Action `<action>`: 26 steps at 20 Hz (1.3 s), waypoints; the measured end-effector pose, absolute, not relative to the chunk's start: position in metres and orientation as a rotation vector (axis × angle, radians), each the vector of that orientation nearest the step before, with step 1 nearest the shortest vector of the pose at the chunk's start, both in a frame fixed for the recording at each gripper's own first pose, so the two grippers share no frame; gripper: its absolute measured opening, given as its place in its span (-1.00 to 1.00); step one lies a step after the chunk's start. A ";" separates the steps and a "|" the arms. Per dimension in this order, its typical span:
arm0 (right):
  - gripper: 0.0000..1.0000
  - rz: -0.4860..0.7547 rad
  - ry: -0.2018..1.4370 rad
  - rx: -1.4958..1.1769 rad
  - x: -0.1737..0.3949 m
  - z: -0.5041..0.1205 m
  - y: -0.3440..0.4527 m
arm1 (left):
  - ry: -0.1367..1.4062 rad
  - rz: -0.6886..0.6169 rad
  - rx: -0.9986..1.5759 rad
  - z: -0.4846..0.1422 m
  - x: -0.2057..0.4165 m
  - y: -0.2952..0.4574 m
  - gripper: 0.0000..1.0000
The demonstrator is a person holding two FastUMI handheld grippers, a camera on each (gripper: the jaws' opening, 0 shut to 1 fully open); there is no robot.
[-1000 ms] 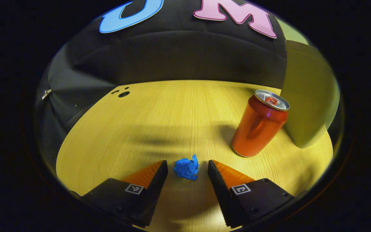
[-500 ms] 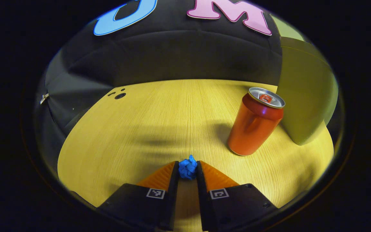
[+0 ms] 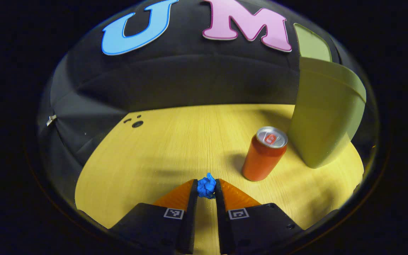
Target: Press the lid of the desktop garbage bin to open it, pick up the crumpled paper on the desktop and throw it into the bin, then pick up the pop can on the desktop and drop it into the bin, and finally close the garbage bin lid.
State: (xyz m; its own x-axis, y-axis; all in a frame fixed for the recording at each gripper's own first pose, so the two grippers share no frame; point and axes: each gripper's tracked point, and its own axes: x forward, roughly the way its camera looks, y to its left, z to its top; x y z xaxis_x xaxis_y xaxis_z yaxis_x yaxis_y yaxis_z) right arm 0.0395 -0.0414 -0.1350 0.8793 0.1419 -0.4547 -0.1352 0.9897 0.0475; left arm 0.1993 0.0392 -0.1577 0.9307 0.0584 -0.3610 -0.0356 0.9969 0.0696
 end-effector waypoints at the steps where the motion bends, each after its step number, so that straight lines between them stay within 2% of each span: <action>1: 0.97 0.146 0.470 0.020 0.040 -0.134 -0.040 | 0.352 0.034 0.072 -0.144 0.195 0.037 -0.38; 6: 0.98 0.151 0.451 0.055 0.044 -0.129 -0.037 | 0.246 -0.030 0.080 -0.075 0.179 0.014 -0.39; 7: 0.98 0.150 0.444 0.063 0.044 -0.127 -0.038 | 0.219 -0.032 0.084 -0.061 0.177 0.010 -0.31; 10: 0.98 0.141 0.430 0.078 0.046 -0.123 -0.044 | 0.156 -0.080 0.076 -0.019 0.176 -0.018 -0.47; 11: 0.98 0.136 0.427 0.083 0.045 -0.123 -0.047 | 0.137 -0.097 0.070 -0.007 0.178 -0.028 -0.47; 12: 0.97 0.133 0.426 0.089 0.045 -0.123 -0.049 | 0.123 -0.112 0.075 0.004 0.179 -0.038 -0.39; 14: 0.97 0.124 0.428 0.095 0.044 -0.123 -0.056 | 0.088 -0.151 0.096 0.025 0.183 -0.063 -0.39; 21: 0.97 0.082 0.396 0.077 0.043 -0.116 -0.084 | 0.015 -0.345 0.071 0.071 0.192 -0.164 -0.39; 26: 0.97 0.054 0.402 0.087 0.045 -0.118 -0.100 | -0.020 -0.431 0.088 0.087 0.205 -0.211 -0.39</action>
